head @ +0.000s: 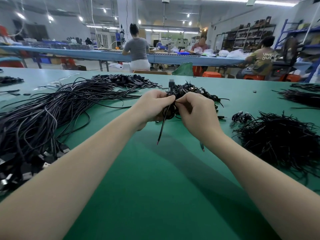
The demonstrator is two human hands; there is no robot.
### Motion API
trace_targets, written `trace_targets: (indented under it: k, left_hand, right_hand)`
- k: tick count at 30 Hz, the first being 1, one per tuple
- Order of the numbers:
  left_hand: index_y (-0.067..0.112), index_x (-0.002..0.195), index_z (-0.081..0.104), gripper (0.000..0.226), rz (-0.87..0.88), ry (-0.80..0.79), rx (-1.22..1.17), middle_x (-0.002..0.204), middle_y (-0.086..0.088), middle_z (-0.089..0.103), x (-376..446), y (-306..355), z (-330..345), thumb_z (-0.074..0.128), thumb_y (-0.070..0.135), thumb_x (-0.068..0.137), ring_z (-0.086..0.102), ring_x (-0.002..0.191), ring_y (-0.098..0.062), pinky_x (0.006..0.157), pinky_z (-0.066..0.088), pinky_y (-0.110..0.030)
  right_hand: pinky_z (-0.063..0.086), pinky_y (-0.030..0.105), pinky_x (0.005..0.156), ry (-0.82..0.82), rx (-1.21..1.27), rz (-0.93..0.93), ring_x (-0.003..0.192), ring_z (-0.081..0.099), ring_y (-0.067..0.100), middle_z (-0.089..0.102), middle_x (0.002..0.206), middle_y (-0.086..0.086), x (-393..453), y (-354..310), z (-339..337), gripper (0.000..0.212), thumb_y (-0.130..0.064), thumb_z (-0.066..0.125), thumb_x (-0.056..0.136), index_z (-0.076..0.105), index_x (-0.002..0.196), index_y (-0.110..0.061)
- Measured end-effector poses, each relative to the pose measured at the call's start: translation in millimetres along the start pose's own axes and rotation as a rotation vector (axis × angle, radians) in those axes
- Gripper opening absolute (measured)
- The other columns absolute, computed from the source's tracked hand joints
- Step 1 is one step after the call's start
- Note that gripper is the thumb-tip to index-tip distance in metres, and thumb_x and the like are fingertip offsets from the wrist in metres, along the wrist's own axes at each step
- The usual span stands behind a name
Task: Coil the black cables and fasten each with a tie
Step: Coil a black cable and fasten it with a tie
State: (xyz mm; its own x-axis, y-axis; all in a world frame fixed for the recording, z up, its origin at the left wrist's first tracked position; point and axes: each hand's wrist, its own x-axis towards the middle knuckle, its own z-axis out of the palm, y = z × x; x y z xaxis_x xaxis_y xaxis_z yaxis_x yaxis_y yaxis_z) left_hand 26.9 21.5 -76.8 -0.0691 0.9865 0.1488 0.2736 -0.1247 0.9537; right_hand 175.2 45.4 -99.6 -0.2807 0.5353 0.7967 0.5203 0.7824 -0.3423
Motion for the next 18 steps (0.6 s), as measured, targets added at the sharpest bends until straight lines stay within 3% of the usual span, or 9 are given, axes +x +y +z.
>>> trace_targets:
  k: [3,5,8,11,14,16,18]
  left_hand:
    - [0.015,0.065,0.059,0.032,-0.372,-0.131,-0.319,0.058,0.003,0.059,0,2,-5,0.05,0.02,0.095,0.055,0.04,-0.006,0.042,0.047,-0.016]
    - [0.015,0.056,0.062,0.043,-0.462,-0.192,-0.455,0.052,0.007,0.057,3,-1,-11,0.044,0.017,0.095,0.055,0.039,-0.003,0.039,0.046,-0.015]
    - [0.013,0.076,0.067,0.031,-0.327,-0.212,-0.438,0.066,0.003,0.069,2,1,-10,0.043,0.01,0.095,0.067,0.057,-0.008,0.052,0.053,-0.018]
    - [0.019,0.098,0.068,0.028,-0.155,-0.24,-0.261,0.087,0.006,0.075,3,-2,-8,0.051,-0.002,0.091,0.072,0.081,-0.009,0.066,0.053,-0.023]
    - [0.02,0.089,0.071,0.005,0.004,-0.089,0.025,0.081,0.005,0.068,2,-8,-5,0.069,0.025,0.088,0.064,0.078,-0.011,0.074,0.048,-0.029]
    - [0.007,0.096,0.068,0.036,0.011,-0.026,0.084,0.084,-0.003,0.062,5,-14,-4,0.061,0.042,0.091,0.056,0.08,-0.016,0.08,0.046,-0.032]
    - [0.006,0.097,0.064,0.036,-0.064,-0.046,-0.027,0.074,0.0,0.065,5,-15,1,0.054,0.041,0.096,0.061,0.074,-0.015,0.079,0.051,-0.03]
  right_hand:
    - [0.051,0.04,0.058,0.0,-0.324,-0.372,0.069,0.061,0.035,0.064,0.077,0.017,-4,1,-2,0.004,0.006,0.066,0.078,0.066,0.08,0.003]
    - [0.052,0.039,0.056,0.018,-0.386,-0.481,0.065,0.061,0.035,0.063,0.074,0.016,-5,6,-2,0.004,0.006,0.066,0.078,0.065,0.077,0.002]
    - [0.05,0.039,0.061,0.036,-0.204,-0.237,0.075,0.062,0.035,0.066,0.084,0.015,-6,9,-2,0.008,0.0,0.06,0.085,0.068,0.087,0.002]
    - [0.047,0.033,0.069,0.053,-0.007,0.019,0.081,0.06,0.022,0.066,0.085,0.003,-4,16,0,0.01,-0.006,0.06,0.087,0.069,0.092,-0.006]
    - [0.046,0.026,0.065,0.073,0.068,0.053,0.072,0.056,0.012,0.061,0.077,-0.006,-3,17,4,0.007,-0.01,0.062,0.089,0.069,0.087,-0.011]
    - [0.044,0.023,0.064,0.049,0.067,0.021,0.072,0.054,0.01,0.06,0.077,-0.007,-7,15,7,0.006,-0.011,0.063,0.088,0.069,0.087,-0.01]
    - [0.046,0.028,0.066,0.011,0.04,-0.022,0.074,0.056,0.014,0.062,0.081,-0.002,-12,12,11,0.006,-0.008,0.063,0.088,0.068,0.088,-0.007]
